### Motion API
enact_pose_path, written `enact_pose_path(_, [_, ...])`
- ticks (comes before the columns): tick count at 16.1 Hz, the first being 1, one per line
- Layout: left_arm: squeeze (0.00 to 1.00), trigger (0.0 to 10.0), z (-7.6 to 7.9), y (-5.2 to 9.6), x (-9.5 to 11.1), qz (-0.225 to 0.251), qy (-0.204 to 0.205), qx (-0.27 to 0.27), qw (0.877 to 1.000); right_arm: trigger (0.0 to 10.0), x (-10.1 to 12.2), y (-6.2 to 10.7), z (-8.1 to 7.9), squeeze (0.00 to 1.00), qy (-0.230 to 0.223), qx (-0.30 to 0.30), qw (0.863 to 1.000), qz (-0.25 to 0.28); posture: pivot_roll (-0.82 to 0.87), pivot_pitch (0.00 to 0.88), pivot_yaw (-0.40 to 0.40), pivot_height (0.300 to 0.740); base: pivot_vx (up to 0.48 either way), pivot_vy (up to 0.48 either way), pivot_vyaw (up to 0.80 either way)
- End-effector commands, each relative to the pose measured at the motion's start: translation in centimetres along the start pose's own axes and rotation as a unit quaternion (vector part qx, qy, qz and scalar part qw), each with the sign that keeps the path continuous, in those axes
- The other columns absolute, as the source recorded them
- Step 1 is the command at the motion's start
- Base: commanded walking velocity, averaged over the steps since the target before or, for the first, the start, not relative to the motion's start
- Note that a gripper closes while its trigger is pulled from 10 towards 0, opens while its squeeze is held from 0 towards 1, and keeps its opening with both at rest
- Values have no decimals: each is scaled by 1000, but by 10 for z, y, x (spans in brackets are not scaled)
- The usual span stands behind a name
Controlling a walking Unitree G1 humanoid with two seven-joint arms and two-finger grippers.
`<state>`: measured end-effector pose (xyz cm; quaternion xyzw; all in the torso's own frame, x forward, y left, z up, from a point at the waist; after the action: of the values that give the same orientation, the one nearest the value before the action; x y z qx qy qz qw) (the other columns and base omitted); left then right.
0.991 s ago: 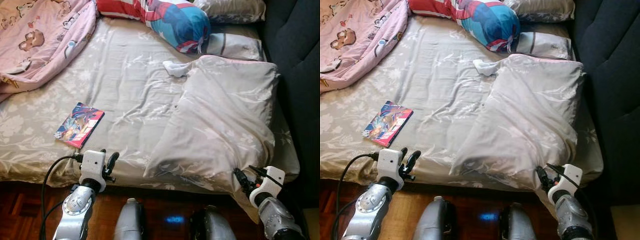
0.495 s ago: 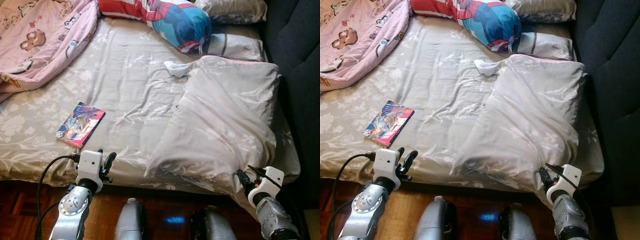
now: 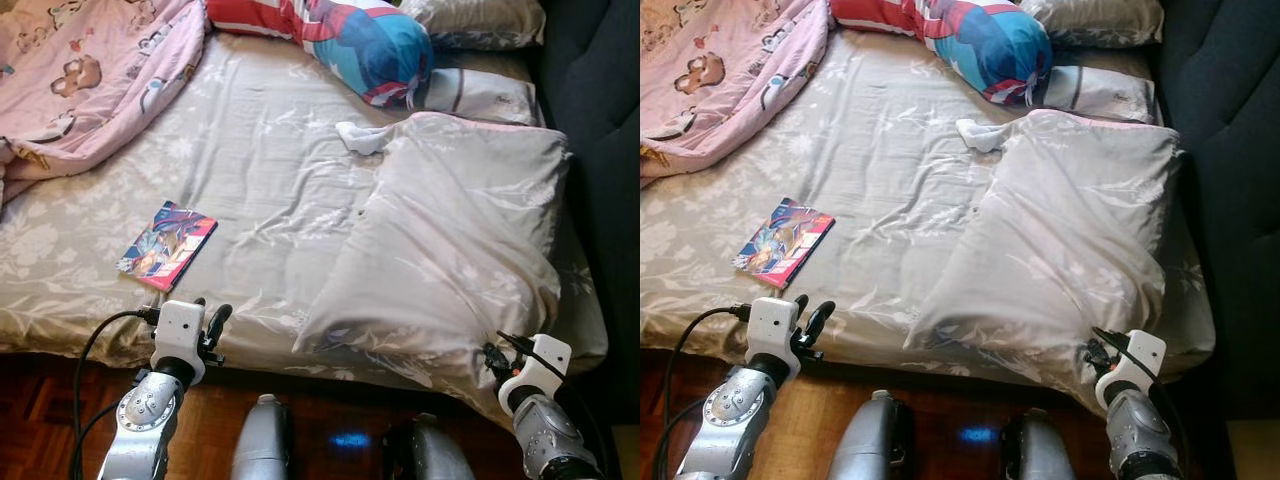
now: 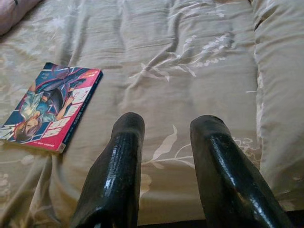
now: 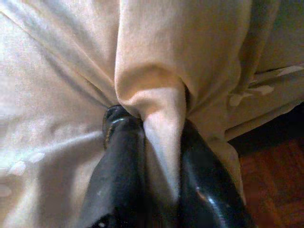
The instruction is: Clean up the room
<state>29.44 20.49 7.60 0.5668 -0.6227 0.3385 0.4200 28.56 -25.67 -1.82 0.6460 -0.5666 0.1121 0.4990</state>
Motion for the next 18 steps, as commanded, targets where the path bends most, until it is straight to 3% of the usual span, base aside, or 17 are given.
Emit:
enact_pose_path(1, [0,10000,-4,6,-8,-19,-2,4,1000,0,-27,8,19,0,-3,-38,998,-50,175,302,81,660,0,0,0])
enact_pose_path(9, [0,10000,-6,5,-9,-20,-4,7,1000,0,-23,9,26,0,-1,-60,998,-37,177,300,84,660,0,0,0])
enact_pose_path(12, [0,10000,-6,4,-9,-20,-5,6,1000,235,-19,11,35,0,17,-96,995,-32,175,290,88,660,0,0,0])
enact_pose_path(13, [0,10000,-6,2,-8,-20,-6,5,1000,10000,-7,12,45,0,40,-129,991,-15,176,286,90,660,0,0,0])
enact_pose_path(15, [0,10000,-6,0,-7,-18,-6,6,1000,10000,17,13,54,0,74,-153,985,13,171,278,90,660,0,0,0])
enact_pose_path(18, [0,10000,-7,-3,-7,-18,-4,6,1000,10000,105,24,72,0,139,-208,960,125,145,265,86,660,0,0,0])
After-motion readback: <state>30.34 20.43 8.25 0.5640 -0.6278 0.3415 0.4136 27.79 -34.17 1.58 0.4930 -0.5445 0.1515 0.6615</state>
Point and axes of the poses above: a point about 5 cm out from each wrist's last joint towards the gripper, its own y axis pointing back from the gripper into the wrist, its own x axis along the axis of the wrist's last joint, z = x × y, the point moved 2 cm from there along -y, pointing out of the wrist towards the gripper, and after that the axes turned 15 degrees about -y, right-handed, at the moved point
